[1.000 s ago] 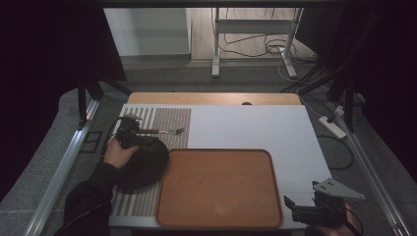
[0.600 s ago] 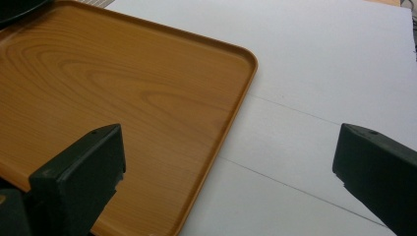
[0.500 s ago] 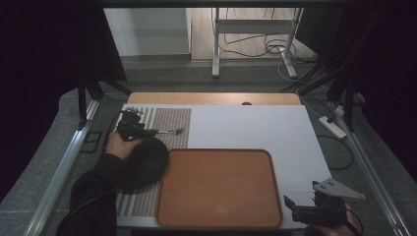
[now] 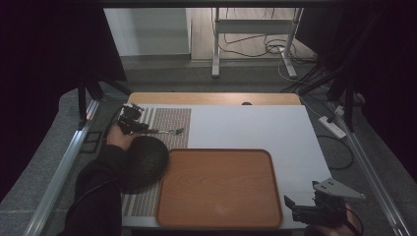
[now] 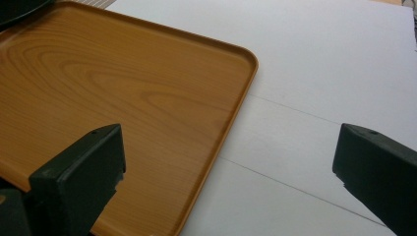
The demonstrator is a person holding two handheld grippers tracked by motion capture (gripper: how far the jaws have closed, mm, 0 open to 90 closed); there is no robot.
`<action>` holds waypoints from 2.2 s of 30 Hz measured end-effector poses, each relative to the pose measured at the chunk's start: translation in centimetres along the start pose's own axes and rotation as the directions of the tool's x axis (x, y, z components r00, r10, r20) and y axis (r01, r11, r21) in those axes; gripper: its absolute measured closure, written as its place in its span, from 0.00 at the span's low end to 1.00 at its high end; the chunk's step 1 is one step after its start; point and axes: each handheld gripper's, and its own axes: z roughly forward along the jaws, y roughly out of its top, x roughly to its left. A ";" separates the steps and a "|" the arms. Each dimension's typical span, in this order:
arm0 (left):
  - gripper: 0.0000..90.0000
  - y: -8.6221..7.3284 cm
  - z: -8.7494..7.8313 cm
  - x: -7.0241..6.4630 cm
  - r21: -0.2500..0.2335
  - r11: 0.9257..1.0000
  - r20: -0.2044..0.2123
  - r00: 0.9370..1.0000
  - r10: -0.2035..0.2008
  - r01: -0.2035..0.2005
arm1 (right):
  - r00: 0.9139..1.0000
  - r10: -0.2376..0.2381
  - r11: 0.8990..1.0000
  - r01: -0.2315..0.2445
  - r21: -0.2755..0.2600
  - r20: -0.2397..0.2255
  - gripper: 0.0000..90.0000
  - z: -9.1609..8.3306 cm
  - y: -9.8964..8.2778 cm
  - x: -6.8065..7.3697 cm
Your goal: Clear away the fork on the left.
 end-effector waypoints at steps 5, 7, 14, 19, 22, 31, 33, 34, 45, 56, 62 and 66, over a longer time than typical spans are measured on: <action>0.98 0.4 0.9 1.2 0.028 0.999 -0.030 0.999 -0.019 0.020 | 1.000 -0.001 1.000 0.001 -0.001 -0.001 0.00 0.0 0.0 0.0; 0.98 0.4 1.3 1.8 0.041 0.999 -0.043 0.999 -0.031 0.033 | 1.000 -0.001 1.000 0.001 0.001 -0.001 0.00 0.0 0.0 0.0; 0.98 0.2 1.8 2.7 0.084 0.995 -0.042 0.998 -0.046 0.049 | 1.000 0.004 1.000 -0.004 0.000 -0.005 0.00 0.0 0.0 -0.1; 0.98 -0.3 1.3 2.3 0.126 0.992 0.003 1.000 -0.016 0.015 | 1.000 0.001 1.000 -0.001 0.001 -0.003 0.00 -0.1 0.0 -0.1; 0.98 -0.5 1.1 2.1 0.149 0.989 0.028 1.000 0.002 -0.007 | 1.000 -0.001 1.000 0.001 0.001 -0.003 0.00 0.0 0.0 0.0; 0.98 -0.7 0.8 1.6 0.184 0.981 0.080 0.996 0.049 -0.063 | 1.000 0.000 1.000 0.000 0.001 -0.004 0.00 0.1 0.0 0.0; 0.98 -0.7 0.8 1.8 0.179 0.982 0.091 0.995 0.039 -0.055 | 1.000 -0.001 1.000 0.001 0.002 -0.004 0.00 0.1 0.0 0.0; 0.98 -0.8 0.8 1.9 0.177 0.983 0.096 0.995 0.029 -0.045 | 1.000 -0.001 1.000 0.001 0.002 -0.004 0.00 0.0 0.0 0.0; 0.47 0.2 0.0 2.1 0.036 0.999 0.057 0.998 -0.017 0.015 | 1.000 0.000 1.000 0.000 0.001 -0.003 0.00 0.1 0.0 0.0; 0.00 1.8 1.9 0.1 0.052 0.999 0.114 0.993 0.005 -0.011 | 1.000 -0.002 1.000 0.002 -0.001 -0.004 0.00 0.0 0.0 0.0; 0.00 2.3 2.9 -0.8 0.089 0.994 0.104 0.993 0.050 -0.060 | 1.000 0.000 1.000 0.000 0.001 -0.006 0.00 0.0 0.0 0.0; 0.04 2.5 3.5 -1.4 0.128 0.985 0.091 0.991 0.101 -0.112 | 1.000 -0.002 1.000 0.002 -0.002 -0.005 0.00 0.0 0.0 0.0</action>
